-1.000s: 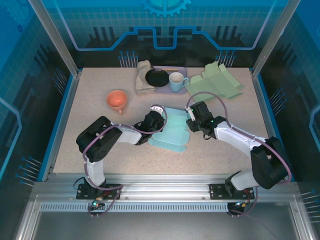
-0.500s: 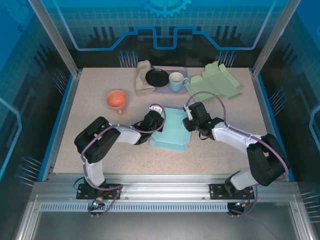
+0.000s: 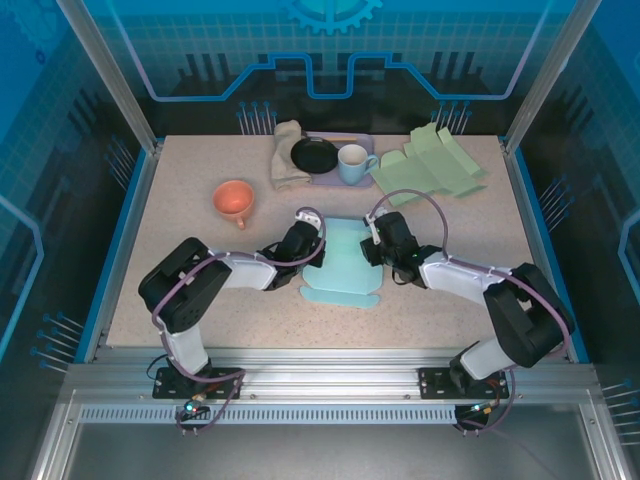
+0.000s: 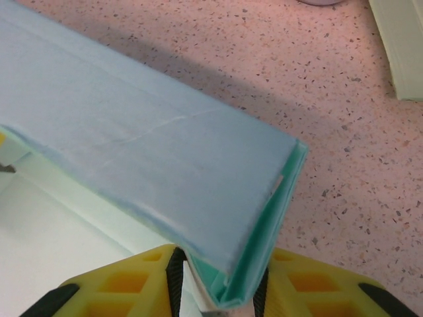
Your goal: Fold the paper box
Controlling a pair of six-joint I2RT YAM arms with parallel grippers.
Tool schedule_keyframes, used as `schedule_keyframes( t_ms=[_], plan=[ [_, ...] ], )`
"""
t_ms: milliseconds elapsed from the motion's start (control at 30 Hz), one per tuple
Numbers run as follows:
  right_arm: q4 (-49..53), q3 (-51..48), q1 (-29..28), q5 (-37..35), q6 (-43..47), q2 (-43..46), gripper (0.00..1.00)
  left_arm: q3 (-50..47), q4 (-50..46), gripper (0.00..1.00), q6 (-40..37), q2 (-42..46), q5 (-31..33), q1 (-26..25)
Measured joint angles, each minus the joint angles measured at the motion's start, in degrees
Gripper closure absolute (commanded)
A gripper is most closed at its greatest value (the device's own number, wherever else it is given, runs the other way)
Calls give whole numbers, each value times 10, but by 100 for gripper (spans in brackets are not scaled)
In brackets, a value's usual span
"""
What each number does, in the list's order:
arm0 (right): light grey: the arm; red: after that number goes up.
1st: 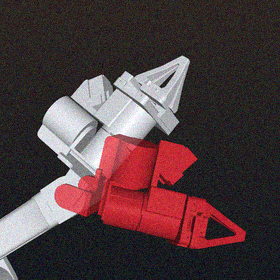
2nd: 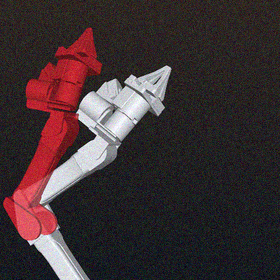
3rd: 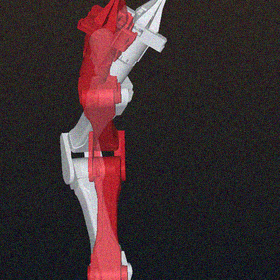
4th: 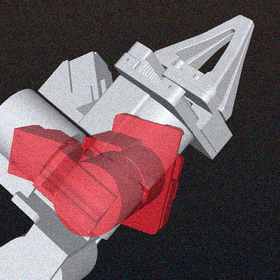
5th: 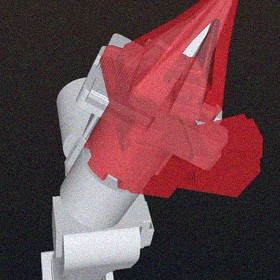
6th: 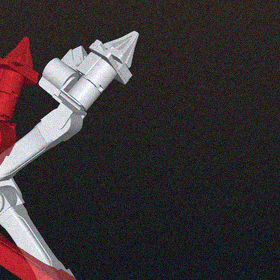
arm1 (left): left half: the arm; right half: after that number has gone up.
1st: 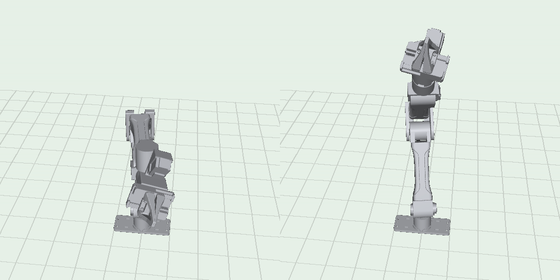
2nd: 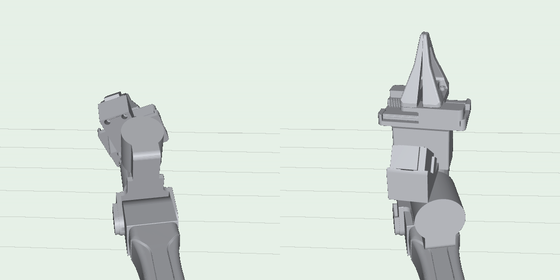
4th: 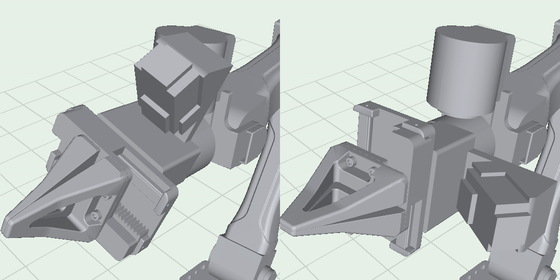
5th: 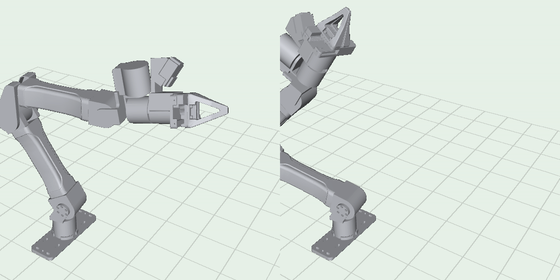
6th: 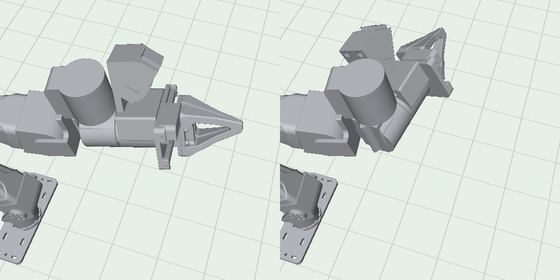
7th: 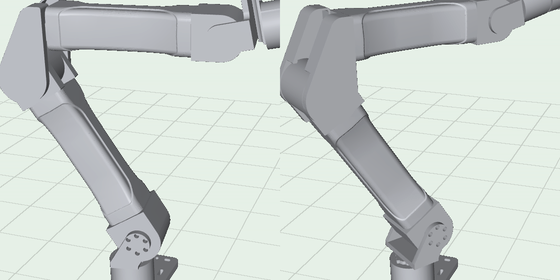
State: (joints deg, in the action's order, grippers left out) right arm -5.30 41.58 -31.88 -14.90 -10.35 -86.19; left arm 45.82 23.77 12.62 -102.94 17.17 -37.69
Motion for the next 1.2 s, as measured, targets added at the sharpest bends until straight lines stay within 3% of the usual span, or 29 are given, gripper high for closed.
schedule_keyframes(
  t_ms=[267,533,800,967,1200],
  plan=[
    [-47,-5,-10,-48,-12,-23,73,-7,-33,100,21,23,-20,1],
    [-60,2,-73,-197,-54,-49,79,18,-133,100,118,43,15,-9],
    [157,149,-122,-400,-263,-125,75,40,-165,100,196,46,37,-25],
    [218,196,-121,-414,-327,-143,70,38,-161,100,212,54,30,-18],
    [62,93,-126,-351,-225,-128,60,38,-210,100,218,55,50,-22]
  ],
)
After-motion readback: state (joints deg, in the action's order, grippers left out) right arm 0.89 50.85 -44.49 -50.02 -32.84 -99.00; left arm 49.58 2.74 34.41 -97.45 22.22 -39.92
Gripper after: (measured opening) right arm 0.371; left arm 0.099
